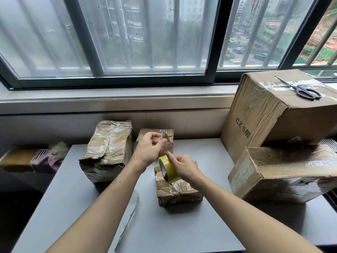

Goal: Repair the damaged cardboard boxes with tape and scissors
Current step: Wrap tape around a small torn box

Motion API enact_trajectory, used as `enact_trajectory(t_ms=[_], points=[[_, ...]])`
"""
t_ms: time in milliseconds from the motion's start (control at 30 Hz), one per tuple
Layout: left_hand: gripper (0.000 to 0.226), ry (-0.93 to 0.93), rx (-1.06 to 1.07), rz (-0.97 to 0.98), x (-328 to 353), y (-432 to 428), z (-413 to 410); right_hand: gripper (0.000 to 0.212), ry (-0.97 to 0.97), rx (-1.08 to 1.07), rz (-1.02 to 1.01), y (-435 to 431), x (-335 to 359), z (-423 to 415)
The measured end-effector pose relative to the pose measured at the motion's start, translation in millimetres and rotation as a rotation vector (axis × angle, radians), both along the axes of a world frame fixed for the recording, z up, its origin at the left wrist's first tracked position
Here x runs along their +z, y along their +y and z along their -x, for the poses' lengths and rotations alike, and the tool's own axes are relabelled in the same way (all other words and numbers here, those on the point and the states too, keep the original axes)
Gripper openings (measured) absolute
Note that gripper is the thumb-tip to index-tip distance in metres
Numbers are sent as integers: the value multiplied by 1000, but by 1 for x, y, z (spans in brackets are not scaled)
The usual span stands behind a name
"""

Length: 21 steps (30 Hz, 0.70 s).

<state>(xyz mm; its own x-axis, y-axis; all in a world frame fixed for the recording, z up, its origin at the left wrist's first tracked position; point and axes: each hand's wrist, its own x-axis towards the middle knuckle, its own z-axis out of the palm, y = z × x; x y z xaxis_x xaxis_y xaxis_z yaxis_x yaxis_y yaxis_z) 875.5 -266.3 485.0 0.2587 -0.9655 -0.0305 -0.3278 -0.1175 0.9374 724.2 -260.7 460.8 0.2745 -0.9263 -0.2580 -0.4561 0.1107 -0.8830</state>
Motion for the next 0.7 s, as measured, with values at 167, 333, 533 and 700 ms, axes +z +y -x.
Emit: enact_trajectory(t_ms=[167, 333, 533, 700], points=[[4, -247, 3, -33, -16, -7, -13, 38, -262, 38, -169, 4, -3, 7], [15, -129, 41, -8, -33, -10, 3, 28, -97, -68, -131, -5, -7, 15], [10, -74, -85, 68, -39, -16, 13, 26, -56, -106, -54, -17, -15, 18], [8, -98, -124, 112, -50, -24, 4, 13, -75, -146, -87, -23, -18, 17]])
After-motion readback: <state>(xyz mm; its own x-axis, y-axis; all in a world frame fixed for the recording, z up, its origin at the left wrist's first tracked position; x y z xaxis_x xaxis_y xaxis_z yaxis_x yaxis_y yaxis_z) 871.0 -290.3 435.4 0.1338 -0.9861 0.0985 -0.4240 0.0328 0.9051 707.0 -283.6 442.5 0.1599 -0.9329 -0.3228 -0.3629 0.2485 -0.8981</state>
